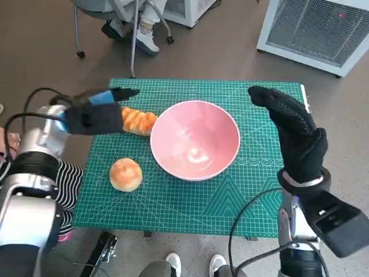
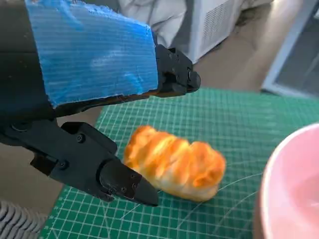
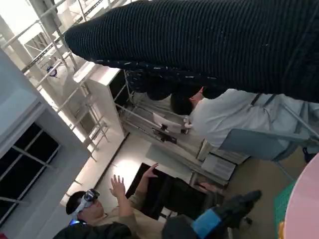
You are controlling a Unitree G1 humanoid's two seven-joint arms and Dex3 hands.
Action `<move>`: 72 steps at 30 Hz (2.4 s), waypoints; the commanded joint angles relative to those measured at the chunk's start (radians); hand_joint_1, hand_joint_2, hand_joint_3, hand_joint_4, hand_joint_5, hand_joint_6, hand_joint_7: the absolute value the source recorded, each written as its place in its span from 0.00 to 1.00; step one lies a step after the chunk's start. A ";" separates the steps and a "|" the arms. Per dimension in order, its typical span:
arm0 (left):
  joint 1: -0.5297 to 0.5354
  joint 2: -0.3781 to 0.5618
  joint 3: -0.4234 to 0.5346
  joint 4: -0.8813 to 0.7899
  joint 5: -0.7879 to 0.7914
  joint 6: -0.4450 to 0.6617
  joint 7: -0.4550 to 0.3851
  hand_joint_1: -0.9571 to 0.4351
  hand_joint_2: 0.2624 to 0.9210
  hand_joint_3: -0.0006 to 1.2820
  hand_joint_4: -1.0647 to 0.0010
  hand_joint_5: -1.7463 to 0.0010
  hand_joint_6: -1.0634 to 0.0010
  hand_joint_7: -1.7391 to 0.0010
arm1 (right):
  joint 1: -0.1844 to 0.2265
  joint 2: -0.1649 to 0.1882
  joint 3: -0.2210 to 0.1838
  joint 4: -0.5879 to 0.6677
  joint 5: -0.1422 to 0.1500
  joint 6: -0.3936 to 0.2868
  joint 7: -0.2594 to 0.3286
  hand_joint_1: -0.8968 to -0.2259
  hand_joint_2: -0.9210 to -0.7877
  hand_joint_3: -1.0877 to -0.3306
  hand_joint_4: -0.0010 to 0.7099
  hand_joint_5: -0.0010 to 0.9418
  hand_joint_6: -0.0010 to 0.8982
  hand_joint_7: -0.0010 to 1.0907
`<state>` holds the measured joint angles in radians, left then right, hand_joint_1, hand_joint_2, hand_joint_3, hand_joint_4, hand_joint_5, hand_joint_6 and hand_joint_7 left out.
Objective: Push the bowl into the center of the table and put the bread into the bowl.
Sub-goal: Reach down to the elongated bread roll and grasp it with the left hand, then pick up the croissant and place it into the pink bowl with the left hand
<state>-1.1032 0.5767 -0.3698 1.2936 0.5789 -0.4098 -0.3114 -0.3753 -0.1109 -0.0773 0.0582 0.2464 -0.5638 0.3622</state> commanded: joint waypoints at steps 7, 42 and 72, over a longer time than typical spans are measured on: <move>-0.024 -0.066 -0.068 0.041 0.065 0.067 0.061 0.53 0.79 0.00 0.88 1.00 0.75 1.00 | 0.039 -0.002 0.003 -0.029 0.005 0.027 -0.007 0.28 0.00 0.53 0.22 0.01 0.14 0.29; 0.027 -0.148 -0.266 0.078 0.251 0.139 0.337 0.69 1.00 0.08 0.44 0.30 0.42 0.33 | 0.110 0.008 0.002 -0.122 -0.006 0.059 -0.056 0.28 0.00 0.53 0.19 0.00 0.12 0.32; -0.093 -0.014 -0.051 -0.064 0.100 0.015 0.644 0.69 1.00 0.02 0.29 0.38 0.37 0.35 | 0.109 0.011 0.009 -0.116 0.007 0.053 -0.053 0.29 0.00 0.53 0.18 0.00 0.11 0.34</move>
<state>-1.1649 0.5389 -0.4566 1.2876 0.7135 -0.3293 0.2779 -0.2874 -0.0993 -0.0691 -0.0657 0.2398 -0.5184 0.3011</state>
